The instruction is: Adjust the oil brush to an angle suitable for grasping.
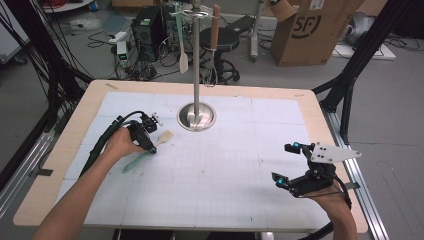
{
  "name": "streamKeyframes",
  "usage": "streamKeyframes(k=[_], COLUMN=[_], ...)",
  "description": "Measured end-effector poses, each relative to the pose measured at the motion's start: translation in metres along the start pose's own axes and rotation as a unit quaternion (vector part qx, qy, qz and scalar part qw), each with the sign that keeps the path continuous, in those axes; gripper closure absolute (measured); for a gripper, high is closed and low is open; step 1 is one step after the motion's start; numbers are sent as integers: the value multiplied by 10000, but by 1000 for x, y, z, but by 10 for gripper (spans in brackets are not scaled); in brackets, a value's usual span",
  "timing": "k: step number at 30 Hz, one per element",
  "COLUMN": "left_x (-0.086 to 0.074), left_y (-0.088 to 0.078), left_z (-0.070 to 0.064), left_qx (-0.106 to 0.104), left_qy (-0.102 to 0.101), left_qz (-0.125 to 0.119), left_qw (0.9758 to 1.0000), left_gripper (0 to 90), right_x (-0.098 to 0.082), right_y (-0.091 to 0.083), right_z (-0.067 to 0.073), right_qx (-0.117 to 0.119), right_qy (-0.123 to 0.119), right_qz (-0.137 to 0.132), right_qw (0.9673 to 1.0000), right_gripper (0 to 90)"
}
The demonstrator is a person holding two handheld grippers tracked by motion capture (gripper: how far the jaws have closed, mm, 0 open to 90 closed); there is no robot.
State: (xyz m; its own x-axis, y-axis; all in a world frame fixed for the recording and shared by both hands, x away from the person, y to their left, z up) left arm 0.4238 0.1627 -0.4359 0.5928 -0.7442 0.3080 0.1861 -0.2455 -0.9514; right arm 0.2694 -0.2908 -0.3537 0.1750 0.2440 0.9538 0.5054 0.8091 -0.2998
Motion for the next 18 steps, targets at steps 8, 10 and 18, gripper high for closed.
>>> streamKeyframes(k=[8, 10, 18], left_x=[0, 0, -1], left_y=[0, 0, -8], left_z=[-3, -5, -5], left_qx=[50, 85, -88], left_qy=[41, 81, 334], left_qz=[14, 2, -143], left_qw=[10000, 9999, 9993], left_gripper=[815, 817, 820], right_x=[0, 0, 2], right_y=[2, 1, 1], right_z=[0, 1, 1], right_qx=[9, 12, 11], right_qy=[10, 11, -34], right_qz=[27, 27, 10], right_qw=[10000, 10000, 10000], right_gripper=[0, 0, 0])
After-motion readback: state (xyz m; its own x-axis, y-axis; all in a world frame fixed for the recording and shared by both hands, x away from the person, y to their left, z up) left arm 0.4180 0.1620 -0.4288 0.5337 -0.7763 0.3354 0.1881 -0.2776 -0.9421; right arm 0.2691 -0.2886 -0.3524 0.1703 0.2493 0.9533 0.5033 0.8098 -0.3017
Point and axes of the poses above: each handheld gripper's, and its own axes: y roughly forward along the jaws, x roughly out of its top, z roughly to its left, the point moved 3 cm from there along y, roughly forward along the jaws, and after that the axes turned 4 degrees about -z, right-handed, at the moved point
